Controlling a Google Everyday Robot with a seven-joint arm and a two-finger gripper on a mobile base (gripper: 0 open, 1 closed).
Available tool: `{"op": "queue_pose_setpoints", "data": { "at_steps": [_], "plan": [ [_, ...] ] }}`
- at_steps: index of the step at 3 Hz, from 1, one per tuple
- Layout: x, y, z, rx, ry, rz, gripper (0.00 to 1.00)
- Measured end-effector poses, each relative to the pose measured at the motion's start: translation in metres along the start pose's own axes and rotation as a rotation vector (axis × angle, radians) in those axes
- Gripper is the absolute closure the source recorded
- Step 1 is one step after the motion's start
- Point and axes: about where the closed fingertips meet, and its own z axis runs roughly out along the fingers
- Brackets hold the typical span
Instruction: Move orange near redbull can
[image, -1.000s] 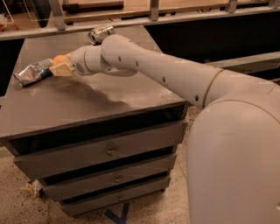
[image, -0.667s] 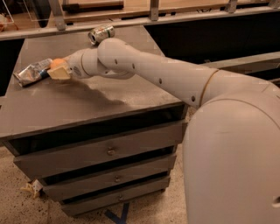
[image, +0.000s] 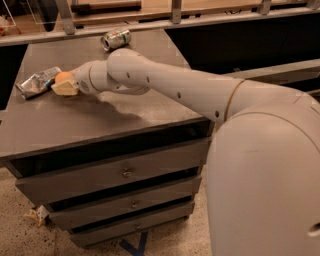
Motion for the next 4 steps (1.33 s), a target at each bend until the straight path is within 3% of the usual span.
{"op": "queue_pose_setpoints", "data": {
  "at_steps": [3, 4],
  "plan": [
    [0.0023, 0.0008, 0.0004, 0.021, 0.01, 0.013, 0.12],
    [-0.0002, 0.0011, -0.002, 0.019, -0.003, 0.0, 0.0]
  ]
}}
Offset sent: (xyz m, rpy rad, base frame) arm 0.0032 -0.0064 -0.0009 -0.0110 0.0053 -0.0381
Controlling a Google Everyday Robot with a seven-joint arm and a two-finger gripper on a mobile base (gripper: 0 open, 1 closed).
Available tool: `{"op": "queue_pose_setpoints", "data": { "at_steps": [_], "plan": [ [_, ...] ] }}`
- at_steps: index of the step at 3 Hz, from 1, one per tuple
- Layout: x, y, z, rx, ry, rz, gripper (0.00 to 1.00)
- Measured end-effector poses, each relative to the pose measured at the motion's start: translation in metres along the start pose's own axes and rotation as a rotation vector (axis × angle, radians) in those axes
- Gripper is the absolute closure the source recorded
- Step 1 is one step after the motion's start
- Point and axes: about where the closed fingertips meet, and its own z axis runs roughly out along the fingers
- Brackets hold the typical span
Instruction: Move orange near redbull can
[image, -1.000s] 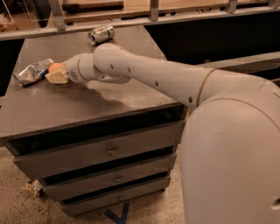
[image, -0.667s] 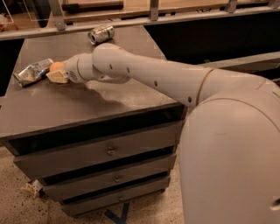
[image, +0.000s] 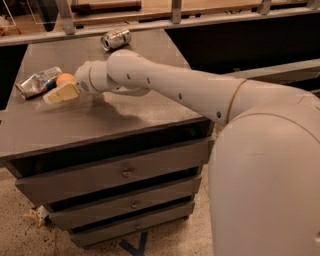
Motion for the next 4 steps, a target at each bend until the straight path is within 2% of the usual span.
{"op": "queue_pose_setpoints", "data": {
  "at_steps": [2, 3, 4],
  "plan": [
    [0.0, 0.0, -0.009, -0.01, -0.027, -0.014, 0.0],
    [0.0, -0.006, -0.027, -0.004, -0.051, -0.027, 0.0],
    [0.004, -0.03, -0.08, -0.029, -0.066, -0.065, 0.0]
  ]
}}
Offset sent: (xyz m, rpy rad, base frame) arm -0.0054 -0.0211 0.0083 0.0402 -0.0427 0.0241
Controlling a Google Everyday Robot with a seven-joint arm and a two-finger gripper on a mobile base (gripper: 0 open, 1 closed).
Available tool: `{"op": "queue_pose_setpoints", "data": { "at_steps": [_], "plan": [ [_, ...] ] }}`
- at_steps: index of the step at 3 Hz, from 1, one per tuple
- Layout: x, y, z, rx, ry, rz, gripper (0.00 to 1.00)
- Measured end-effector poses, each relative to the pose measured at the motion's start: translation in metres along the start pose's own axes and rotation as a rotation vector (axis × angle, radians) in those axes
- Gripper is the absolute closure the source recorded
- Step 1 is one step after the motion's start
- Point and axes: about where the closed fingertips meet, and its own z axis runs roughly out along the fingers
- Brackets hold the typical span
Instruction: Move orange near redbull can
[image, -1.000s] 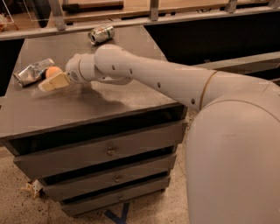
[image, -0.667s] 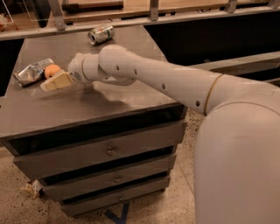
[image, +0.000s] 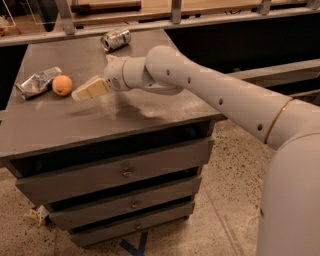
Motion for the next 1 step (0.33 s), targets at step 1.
{"op": "queue_pose_setpoints", "data": {
  "at_steps": [1],
  "plan": [
    [0.0, 0.0001, 0.0001, 0.0, 0.0, 0.0, 0.0]
  ]
}}
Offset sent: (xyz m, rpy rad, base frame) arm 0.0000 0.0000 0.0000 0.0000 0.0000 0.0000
